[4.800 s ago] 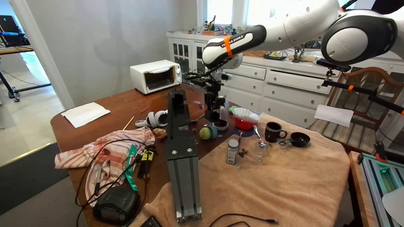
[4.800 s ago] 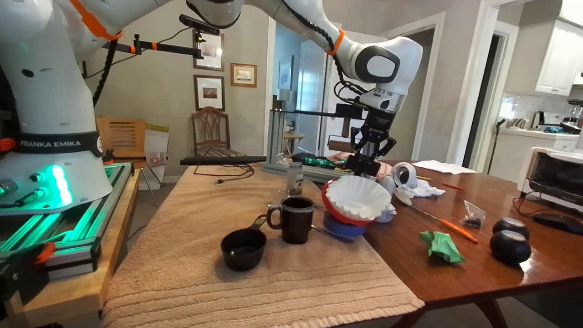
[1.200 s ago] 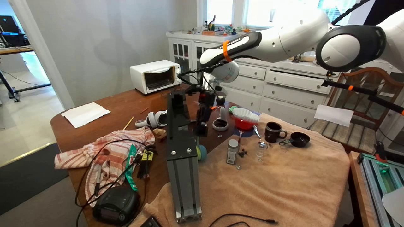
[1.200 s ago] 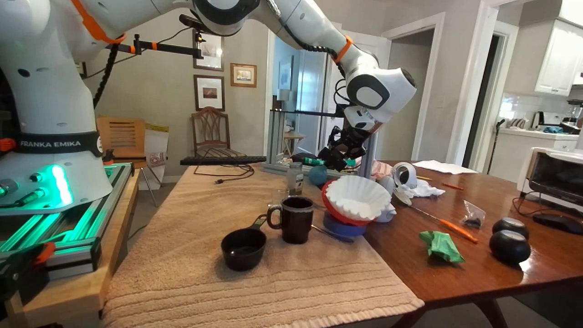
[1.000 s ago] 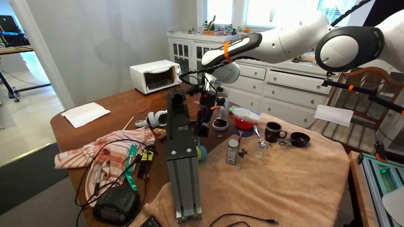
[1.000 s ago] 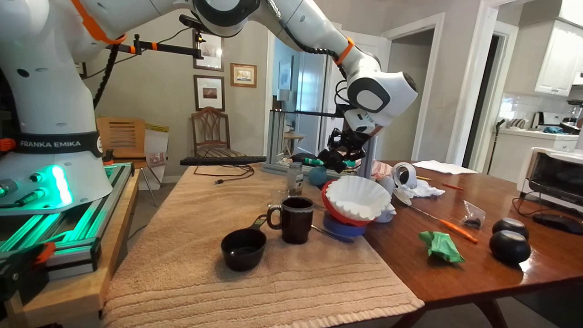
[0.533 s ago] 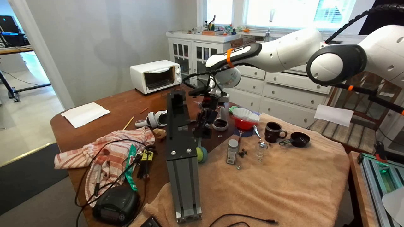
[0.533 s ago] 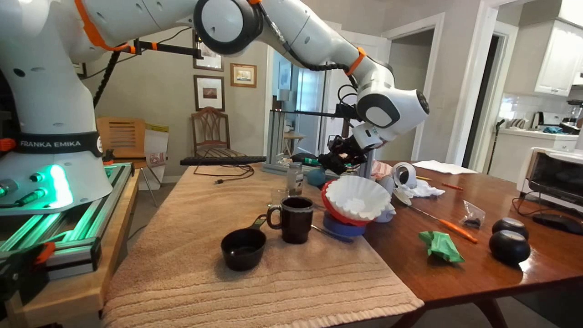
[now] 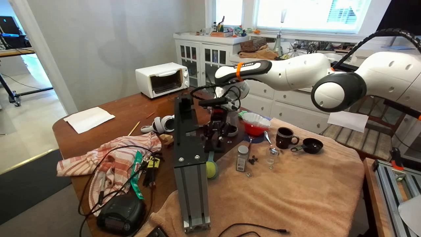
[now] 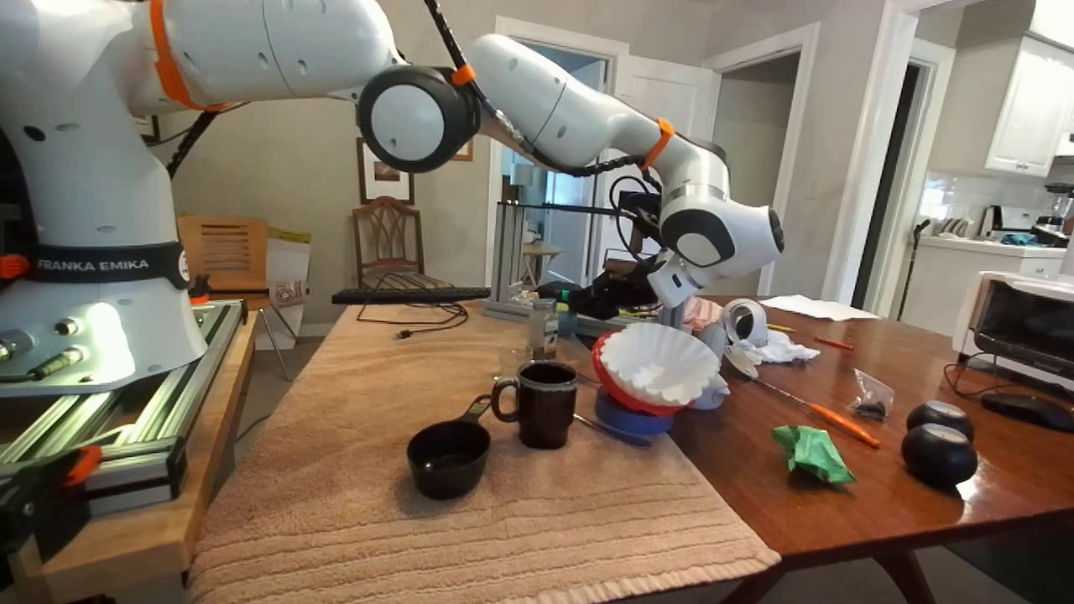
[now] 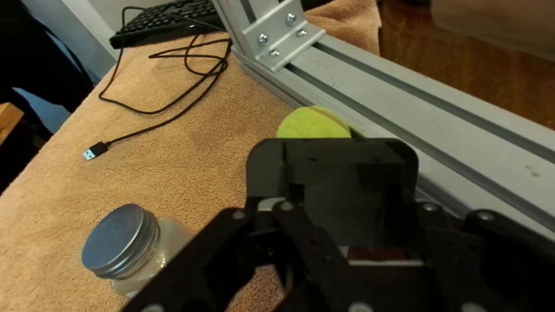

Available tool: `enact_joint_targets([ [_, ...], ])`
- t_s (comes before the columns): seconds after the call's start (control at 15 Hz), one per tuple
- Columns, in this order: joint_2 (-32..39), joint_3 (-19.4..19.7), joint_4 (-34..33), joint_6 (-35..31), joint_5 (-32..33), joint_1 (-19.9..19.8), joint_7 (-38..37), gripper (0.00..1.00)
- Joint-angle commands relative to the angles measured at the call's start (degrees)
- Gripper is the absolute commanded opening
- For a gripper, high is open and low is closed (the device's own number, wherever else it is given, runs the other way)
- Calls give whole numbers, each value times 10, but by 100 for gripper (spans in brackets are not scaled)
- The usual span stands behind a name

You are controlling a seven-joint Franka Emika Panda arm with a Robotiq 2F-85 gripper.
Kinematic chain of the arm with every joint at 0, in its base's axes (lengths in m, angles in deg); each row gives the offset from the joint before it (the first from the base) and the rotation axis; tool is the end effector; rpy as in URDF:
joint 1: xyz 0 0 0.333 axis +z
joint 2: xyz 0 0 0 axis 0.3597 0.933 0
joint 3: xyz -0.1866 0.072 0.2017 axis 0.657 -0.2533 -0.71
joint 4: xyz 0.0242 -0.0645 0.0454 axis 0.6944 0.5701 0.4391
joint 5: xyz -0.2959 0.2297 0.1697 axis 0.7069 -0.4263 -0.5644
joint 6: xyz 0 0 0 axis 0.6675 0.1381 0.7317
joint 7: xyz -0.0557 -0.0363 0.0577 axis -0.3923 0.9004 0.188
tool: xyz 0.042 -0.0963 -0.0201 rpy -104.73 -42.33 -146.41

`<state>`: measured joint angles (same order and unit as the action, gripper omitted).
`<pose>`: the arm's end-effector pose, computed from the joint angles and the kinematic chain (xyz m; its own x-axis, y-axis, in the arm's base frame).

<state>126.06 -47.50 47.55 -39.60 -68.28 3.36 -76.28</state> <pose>0.7149 -0.0928 0.0957 -0.2118 -0.5822 -0.7850 -0.9357 -0.1111 0.3348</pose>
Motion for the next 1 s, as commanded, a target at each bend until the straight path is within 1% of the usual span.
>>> enact_joint_targets([
  [0.0, 52, -9, -61, 42, 20, 18, 86, 22],
  [0.2, 66, -13, -75, 74, 24, 29, 155, 22],
  [0.33, 38, -10, -28, 79, 26, 34, 214, 22],
  [0.47, 38, -12, -28, 98, 29, 37, 264, 22],
  [0.6, 38, -13, -28, 134, 35, 39, 305, 22],
  [0.67, 38, -13, -28, 157, 37, 39, 315, 22],
  [0.93, 38, -11, -31, 240, 30, 34, 299, 22],
])
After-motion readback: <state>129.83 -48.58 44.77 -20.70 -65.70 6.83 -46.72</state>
